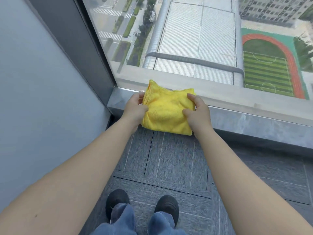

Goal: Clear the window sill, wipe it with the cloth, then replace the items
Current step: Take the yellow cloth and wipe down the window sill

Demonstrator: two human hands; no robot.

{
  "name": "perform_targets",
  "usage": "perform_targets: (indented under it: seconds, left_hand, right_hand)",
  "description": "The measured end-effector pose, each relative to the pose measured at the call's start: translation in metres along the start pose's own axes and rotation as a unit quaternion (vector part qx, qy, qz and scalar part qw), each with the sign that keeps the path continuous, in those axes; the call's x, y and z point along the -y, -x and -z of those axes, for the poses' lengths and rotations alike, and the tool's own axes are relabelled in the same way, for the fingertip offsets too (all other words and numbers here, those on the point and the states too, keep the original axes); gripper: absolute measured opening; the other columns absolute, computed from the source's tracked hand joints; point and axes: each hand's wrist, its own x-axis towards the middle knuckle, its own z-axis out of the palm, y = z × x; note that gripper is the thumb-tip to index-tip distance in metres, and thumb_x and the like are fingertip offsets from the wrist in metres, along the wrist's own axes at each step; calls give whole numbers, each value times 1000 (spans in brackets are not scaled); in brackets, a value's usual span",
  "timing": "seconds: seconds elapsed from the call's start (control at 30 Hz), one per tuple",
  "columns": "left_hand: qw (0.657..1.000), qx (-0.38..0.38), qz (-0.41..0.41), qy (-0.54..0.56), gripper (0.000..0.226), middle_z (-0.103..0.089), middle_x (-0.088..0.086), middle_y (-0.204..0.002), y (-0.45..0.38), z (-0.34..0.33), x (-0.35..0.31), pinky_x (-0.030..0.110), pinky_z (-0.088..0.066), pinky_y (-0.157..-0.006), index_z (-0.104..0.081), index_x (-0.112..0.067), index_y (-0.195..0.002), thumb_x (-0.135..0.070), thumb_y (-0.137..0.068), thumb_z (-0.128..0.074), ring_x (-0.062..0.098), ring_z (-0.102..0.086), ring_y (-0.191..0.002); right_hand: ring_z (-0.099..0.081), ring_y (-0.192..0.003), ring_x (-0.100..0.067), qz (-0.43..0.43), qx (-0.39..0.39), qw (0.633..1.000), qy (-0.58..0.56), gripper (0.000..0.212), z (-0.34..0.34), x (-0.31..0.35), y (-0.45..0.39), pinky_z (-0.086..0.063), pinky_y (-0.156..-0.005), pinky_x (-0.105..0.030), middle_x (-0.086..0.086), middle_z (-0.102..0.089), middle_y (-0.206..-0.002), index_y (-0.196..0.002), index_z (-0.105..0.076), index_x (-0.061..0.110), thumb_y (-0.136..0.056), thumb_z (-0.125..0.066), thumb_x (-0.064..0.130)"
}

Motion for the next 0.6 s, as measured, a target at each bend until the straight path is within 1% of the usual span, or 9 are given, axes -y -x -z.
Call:
perform_targets:
  seconds: [0.07,0.1,0.17,0.2,0.23,0.37,0.5,0.57,0.6]
  left_hand:
    - [1000,2,-5,-14,52,-53,9,-112,-40,-2,34,38,-49,-86,-46,-7,-124,16,-79,-36,25,-53,-106]
    - [1000,2,-8,-21,52,-53,9,-113,-60,-3,50,41,-48,-91,-46,-7,-124,16,-79,-36,26,-53,-109]
    - [999,3,-15,-34,51,-54,11,-117,-96,-4,76,43,-47,-97,-46,-6,-124,16,-79,-36,26,-52,-111]
    - [999,5,-19,-36,51,-54,12,-119,-112,-6,87,43,-47,-98,-45,-6,-125,16,-80,-35,26,-52,-112]
    - [999,8,-24,-38,51,-54,12,-119,-127,-7,97,42,-46,-98,-45,-5,-125,17,-80,-34,25,-52,-112]
    - [997,17,-48,-51,52,-53,7,-111,-176,-12,124,35,-45,-93,-46,-6,-126,17,-81,-35,20,-50,-105]
    - [994,13,-68,-89,49,-53,5,-106,-202,-15,137,37,-44,-94,-49,-6,-123,16,-81,-38,19,-51,-104]
    - [992,6,-64,-112,45,-53,3,-106,-204,-15,139,37,-45,-94,-50,-6,-122,13,-82,-43,18,-51,-108]
    - [989,2,-63,-130,43,-53,4,-108,-203,-14,140,36,-44,-95,-49,-6,-122,10,-83,-45,17,-50,-110]
  right_hand:
    - [-45,-101,-11,16,0,1000,23,57,-22,-29,-35,-34,-78,-15,-4,-45,-141,-137,-43,21,-86,-44,-4]
    - [-48,-106,-15,27,-1,999,32,58,-33,-44,-52,-34,-78,-13,-4,-45,-142,-138,-42,20,-86,-44,-4]
    - [-46,-125,-20,45,-4,998,46,58,-54,-70,-86,-37,-90,-18,-5,-43,-145,-139,-41,18,-85,-44,-5]
    - [-43,-130,-21,50,-4,997,52,59,-64,-82,-101,-37,-98,-22,-5,-42,-146,-140,-40,17,-86,-44,-5]
    - [-41,-133,-21,53,-3,997,58,59,-72,-92,-115,-35,-102,-24,-5,-41,-147,-141,-38,17,-86,-44,-5]
    - [-37,-136,-20,60,-5,995,82,63,-98,-123,-159,-30,-96,-15,-4,-37,-150,-143,-34,18,-86,-43,-6]
    - [-31,-139,-22,68,0,987,143,63,-112,-137,-183,-23,-105,-20,-8,-31,-152,-145,-29,15,-86,-44,-4]
    - [-29,-136,-27,56,-19,978,202,61,-117,-139,-187,-22,-105,-22,-14,-28,-148,-144,-30,13,-87,-46,1]
    - [-27,-134,-30,51,-37,970,236,59,-120,-139,-186,-23,-107,-26,-15,-26,-146,-143,-32,13,-87,-47,3]
